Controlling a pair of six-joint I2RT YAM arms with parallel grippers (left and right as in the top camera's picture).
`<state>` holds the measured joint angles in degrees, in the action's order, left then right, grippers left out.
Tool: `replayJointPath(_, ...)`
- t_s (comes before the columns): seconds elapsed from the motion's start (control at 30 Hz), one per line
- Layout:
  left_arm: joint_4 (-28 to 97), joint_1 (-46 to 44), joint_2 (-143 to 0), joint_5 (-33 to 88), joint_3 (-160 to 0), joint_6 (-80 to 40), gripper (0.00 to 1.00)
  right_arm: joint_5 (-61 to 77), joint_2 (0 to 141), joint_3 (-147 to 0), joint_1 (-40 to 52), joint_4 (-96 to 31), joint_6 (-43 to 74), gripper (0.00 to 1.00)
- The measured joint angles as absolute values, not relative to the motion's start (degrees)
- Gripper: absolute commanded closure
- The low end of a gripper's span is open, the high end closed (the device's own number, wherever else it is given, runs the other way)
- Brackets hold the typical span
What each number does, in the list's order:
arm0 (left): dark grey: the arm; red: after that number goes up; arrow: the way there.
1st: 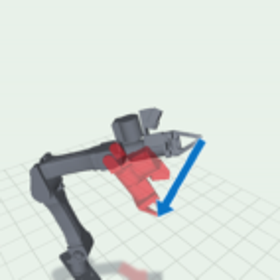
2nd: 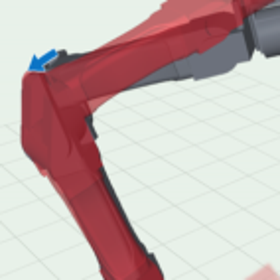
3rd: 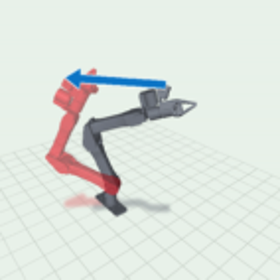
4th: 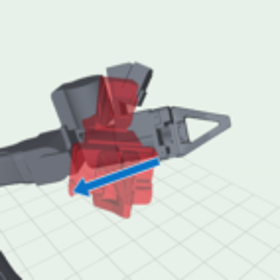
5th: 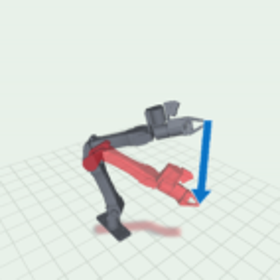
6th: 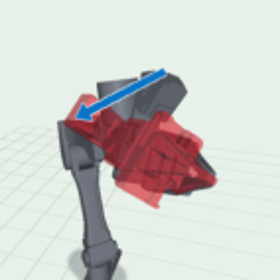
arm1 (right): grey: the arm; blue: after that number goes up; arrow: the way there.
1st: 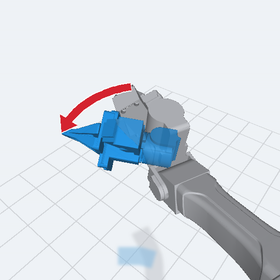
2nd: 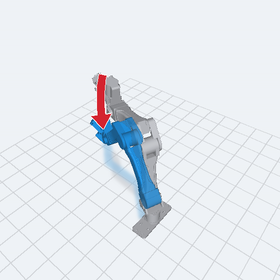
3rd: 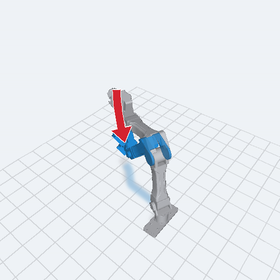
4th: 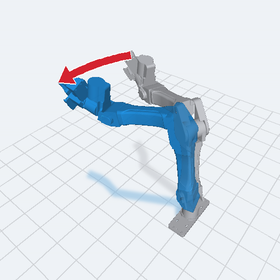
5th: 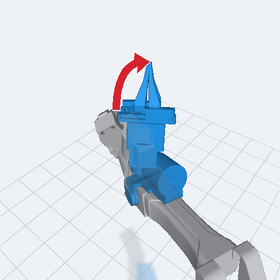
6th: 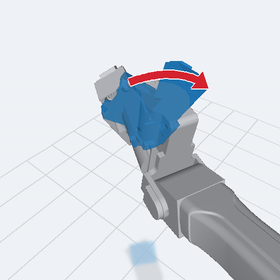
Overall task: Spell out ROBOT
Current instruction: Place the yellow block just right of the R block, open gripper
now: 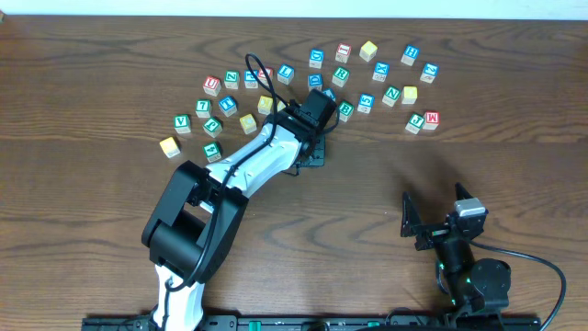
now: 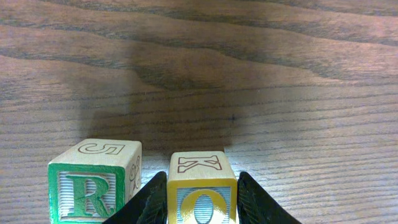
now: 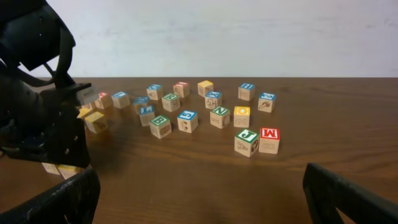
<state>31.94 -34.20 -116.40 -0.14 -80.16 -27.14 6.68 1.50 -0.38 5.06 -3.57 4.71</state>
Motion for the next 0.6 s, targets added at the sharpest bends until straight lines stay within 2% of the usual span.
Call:
replayJointPath(0.13, 33.32, -34.20, -116.33, 0.12, -80.55, -25.47, 0.59, 6.70, 1.50, -0.38, 5.06, -3.57, 4.73, 0.01)
replayJointPath(0.23, 33.61, -34.20, -114.61, 0.27, -80.97, -23.51, 0.59, 6.70, 1.50, -0.38, 5.06, -3.57, 4.71, 0.01)
replayJointPath(0.6, 38.68, -28.67, -96.20, 0.27, -82.67, -21.08, 0.59, 6.68, 1.50, -0.38, 5.06, -3.57, 4.71, 0.01)
